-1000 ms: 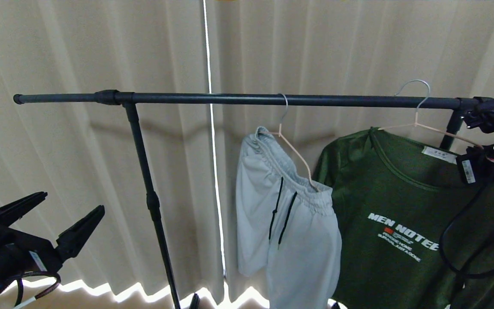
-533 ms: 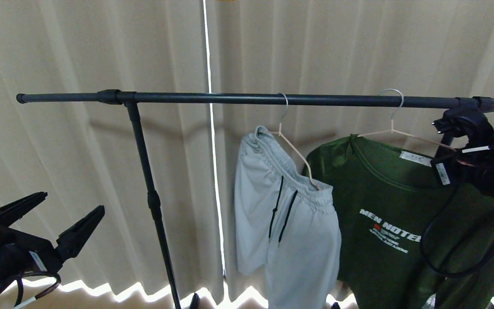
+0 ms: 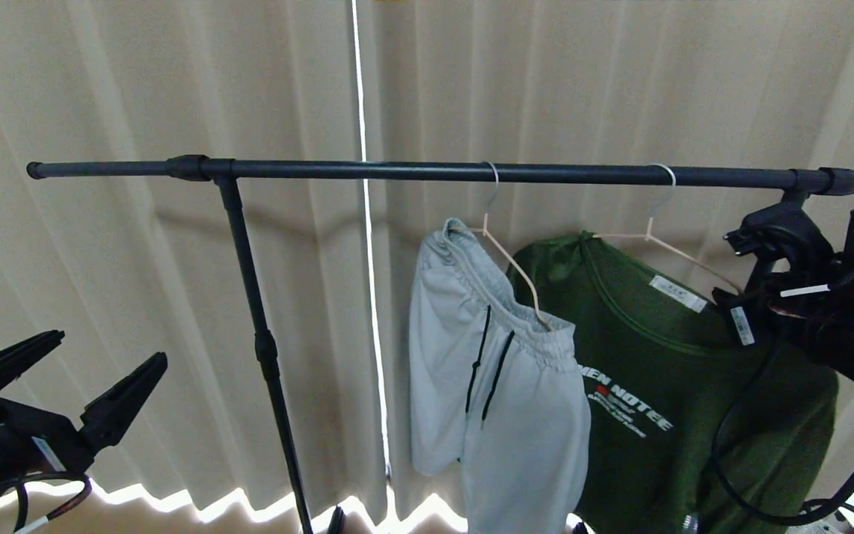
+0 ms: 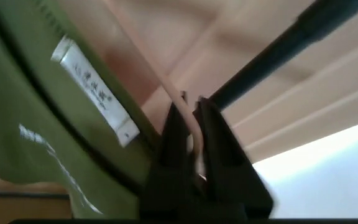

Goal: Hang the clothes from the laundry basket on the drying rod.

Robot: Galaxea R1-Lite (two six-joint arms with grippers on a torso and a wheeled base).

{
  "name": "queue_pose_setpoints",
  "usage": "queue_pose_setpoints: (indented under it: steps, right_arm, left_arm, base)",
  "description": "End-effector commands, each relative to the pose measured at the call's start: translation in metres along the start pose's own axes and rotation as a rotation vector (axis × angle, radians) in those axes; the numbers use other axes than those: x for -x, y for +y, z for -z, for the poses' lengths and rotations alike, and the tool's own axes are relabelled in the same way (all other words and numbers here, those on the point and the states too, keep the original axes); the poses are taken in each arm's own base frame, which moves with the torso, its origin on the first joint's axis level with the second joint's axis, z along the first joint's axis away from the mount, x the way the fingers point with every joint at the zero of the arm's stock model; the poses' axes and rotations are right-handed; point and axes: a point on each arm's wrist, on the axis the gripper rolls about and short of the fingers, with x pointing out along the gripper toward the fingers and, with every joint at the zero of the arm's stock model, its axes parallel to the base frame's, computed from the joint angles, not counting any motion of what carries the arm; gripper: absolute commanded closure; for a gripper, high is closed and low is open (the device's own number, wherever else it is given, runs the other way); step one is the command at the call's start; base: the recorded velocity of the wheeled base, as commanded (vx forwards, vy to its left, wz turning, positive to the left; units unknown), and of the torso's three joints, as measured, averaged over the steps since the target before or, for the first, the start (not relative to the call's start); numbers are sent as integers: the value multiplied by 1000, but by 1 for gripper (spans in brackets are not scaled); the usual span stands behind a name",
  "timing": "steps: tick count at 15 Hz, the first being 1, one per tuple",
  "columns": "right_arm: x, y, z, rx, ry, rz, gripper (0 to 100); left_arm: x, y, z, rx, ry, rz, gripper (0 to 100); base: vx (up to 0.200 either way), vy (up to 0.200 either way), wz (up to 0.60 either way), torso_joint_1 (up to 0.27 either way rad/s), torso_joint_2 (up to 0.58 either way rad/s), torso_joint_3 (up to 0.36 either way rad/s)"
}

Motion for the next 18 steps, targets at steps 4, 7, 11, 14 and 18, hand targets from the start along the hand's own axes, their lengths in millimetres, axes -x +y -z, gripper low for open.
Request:
queue_pose_setpoints:
  steps: [4,7,11,14,18]
  right_arm:
    - [17,9,13,-178,-127,-143,0]
    - [21,10,22,-278,-272,-258,0]
    - [45,-2,36,-344,-365,-239,0]
    - [78,-14,50,-341,-411,-229,0]
    - [114,-24,76,-256,-403,-209,0]
  left_arm:
    - [15,12,-8,-3,-65,-119,0]
    - [31,15,-11,46,-123,-171,0]
    - [60,13,-10,57,-123,-201,0]
    - [86,7,-6,65,-87,-205,0]
    - [110,0,11,72,-39,-201,0]
  base:
    - [0,0,0,0,0,0]
    - [0,0,0,0,0,0]
    - [0,0,0,0,0,0]
    - [0,0,0,0,0,0]
    - [0,0,0,0,0,0]
